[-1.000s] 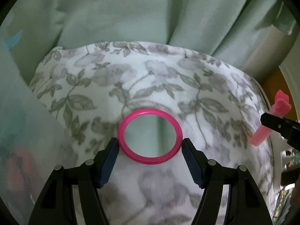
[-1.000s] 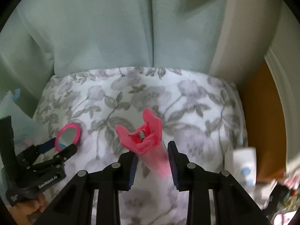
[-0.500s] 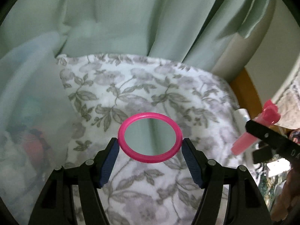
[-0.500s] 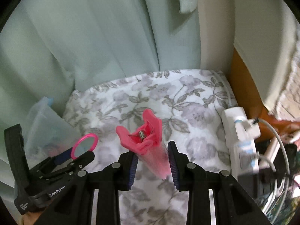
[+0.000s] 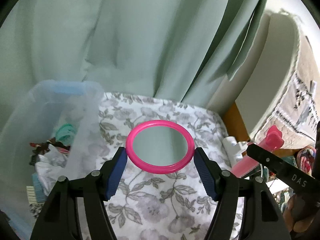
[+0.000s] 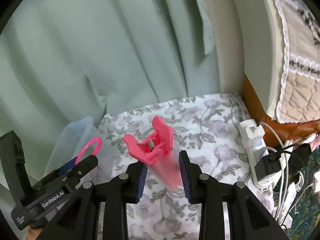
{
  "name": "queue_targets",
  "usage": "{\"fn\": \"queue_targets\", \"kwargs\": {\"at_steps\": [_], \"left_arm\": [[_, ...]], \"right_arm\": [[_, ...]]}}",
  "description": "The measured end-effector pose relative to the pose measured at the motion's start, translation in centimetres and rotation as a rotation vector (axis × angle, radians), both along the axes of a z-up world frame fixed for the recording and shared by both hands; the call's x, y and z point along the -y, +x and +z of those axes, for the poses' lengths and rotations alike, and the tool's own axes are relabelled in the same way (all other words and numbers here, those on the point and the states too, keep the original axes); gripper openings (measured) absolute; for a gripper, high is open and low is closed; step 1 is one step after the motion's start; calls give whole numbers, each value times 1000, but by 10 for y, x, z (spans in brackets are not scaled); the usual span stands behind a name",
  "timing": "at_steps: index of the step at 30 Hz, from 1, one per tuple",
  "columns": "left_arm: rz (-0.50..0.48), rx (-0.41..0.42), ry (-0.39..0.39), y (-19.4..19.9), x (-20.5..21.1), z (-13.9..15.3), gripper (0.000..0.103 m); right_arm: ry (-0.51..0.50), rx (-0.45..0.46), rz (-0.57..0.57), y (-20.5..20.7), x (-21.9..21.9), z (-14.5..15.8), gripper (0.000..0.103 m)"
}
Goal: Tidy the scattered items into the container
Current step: 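Lift and carry the pink mirror and comb clip over the clear box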
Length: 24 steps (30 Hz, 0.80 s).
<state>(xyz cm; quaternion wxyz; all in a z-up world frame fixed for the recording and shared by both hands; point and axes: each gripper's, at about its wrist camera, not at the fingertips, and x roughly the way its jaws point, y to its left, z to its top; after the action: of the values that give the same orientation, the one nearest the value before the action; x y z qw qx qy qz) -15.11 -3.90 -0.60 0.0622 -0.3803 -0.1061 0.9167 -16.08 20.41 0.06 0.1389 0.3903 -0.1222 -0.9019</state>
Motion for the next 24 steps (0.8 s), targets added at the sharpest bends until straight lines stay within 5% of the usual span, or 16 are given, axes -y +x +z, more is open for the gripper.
{"fn": "queue_targets", "kwargs": {"at_steps": [24], "left_arm": [[147, -134, 56, 79, 83, 48, 70]], "right_arm": [[21, -140, 154, 66, 85, 61, 34]]}}
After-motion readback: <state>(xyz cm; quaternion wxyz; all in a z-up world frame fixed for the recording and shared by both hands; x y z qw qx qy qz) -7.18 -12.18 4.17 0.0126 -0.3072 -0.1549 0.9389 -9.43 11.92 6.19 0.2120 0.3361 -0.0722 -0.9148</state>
